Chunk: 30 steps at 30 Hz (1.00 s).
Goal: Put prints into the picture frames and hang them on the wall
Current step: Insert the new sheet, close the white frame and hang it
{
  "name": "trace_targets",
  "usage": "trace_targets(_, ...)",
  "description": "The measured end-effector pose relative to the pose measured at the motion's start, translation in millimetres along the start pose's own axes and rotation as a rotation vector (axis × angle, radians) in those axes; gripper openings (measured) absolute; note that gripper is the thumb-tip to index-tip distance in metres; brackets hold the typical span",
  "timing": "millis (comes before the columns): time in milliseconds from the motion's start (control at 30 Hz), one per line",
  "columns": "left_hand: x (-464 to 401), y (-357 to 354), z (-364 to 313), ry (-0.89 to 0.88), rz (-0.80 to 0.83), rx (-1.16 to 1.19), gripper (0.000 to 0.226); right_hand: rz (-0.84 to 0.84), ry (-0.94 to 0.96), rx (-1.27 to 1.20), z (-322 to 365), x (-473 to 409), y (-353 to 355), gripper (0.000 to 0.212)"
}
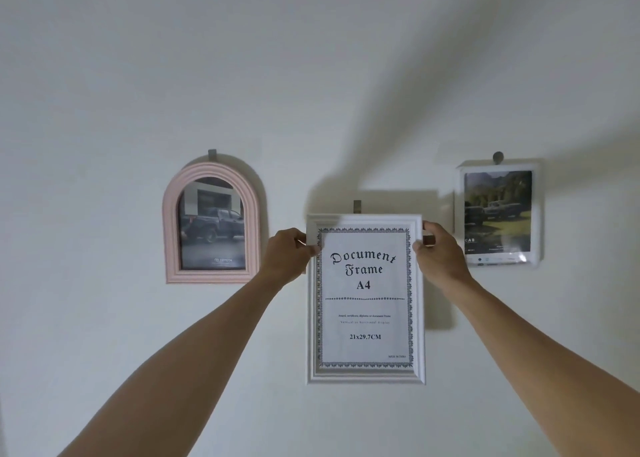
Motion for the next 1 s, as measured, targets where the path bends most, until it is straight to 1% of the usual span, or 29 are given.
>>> trace_targets(167, -16.5, 1.3, 6.7, 0.009, -0.035, 0.015, 0.014, -0.007, 0.002, 0.002, -1.9, -13.0, -7.1, 0.042)
trace_targets(267, -21.1, 2.8, 8.4, 0.009, -0.055, -0.002, 0.010, -0.009, 0.020, -0.001, 0.0, -17.5, -12.6, 0.049)
trace_targets(433, -22.6, 3.9, 14.0, -0.004, -0.079, -0.064, 0.011, -0.010, 0.044, 0.000, -1.3, -16.5, -23.3, 0.049)
trace_targets(567, -22.2, 3.4, 16.7, -0.004, -0.069, -0.070, 0.018, -0.015, 0.066, 0.003, -2.2, -15.0, -24.6, 0.048)
trace_targets(767, -20.3, 2.6, 14.5, -0.025, -0.074, -0.059, 0.016, -0.024, 0.116, 0.041, -1.6, -15.3, -23.7, 0.047)
trace_targets(900, -20.0, 2.2, 8.5, -0.056, -0.077, -0.022, 0.017, -0.037, 0.089, 0.054, -10.8, -19.6, -20.6, 0.048)
trace_targets(1000, -20.2, 0.3, 6.9, -0.055, -0.087, -0.039, 0.016, -0.043, 0.091, 0.046, -12.7, -19.9, -20.6, 0.048)
Point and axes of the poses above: each hand's wrist, its own x-axis away from the middle knuckle, its own y-axis out of the back of the hand, z = x × y, the point moved 10 cm from there along -x, towards the middle knuckle, and after that the axes turned 3 degrees about y, right-handed, at the moved point
